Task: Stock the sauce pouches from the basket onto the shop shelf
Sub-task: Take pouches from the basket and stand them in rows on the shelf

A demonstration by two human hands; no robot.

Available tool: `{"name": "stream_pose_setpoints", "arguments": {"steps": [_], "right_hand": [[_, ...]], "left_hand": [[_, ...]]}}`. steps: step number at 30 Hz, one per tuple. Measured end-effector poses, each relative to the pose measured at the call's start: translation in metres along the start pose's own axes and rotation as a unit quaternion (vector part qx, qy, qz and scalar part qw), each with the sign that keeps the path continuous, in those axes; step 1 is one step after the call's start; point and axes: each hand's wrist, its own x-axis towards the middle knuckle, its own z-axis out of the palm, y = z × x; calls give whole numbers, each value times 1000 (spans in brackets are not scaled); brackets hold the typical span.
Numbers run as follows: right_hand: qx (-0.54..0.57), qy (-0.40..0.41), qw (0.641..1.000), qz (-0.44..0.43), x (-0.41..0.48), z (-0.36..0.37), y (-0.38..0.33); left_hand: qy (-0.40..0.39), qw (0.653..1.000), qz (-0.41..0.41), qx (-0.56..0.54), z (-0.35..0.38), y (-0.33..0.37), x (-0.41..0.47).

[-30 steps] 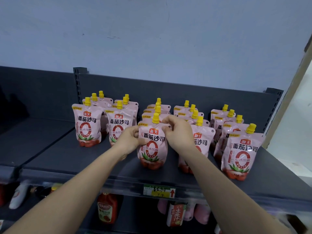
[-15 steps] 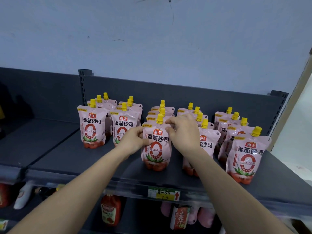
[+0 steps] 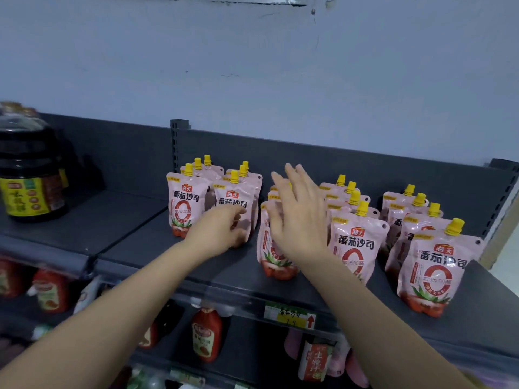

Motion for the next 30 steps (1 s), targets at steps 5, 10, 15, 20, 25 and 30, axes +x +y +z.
{"name": "stream_pose_setpoints", "arguments": {"steps": [5,10,15,20,25,30], "right_hand": [[55,-65,994,-71,-12,17,-42],[114,-199,966,-117,-30,46,-93],[131,-306,926,-179,-50,82,-154],[151,-343,898,-231,-70,106,-223],[163,-367,870,-287,-85,129,-297],[175,-410,836,-321,-96,158,-374]], "left_hand": [[20,980,-6,196,-27,-39,-40],[17,942,-49,332,-55,-85,-99],[4,905,-154,397,-83,-128,-170],[-21,866,-257,428,-112,-169,-240],[-41,835,-341,430,-143,-209,-306],[-49,817,-406,408,-170,-270,-362]]}}
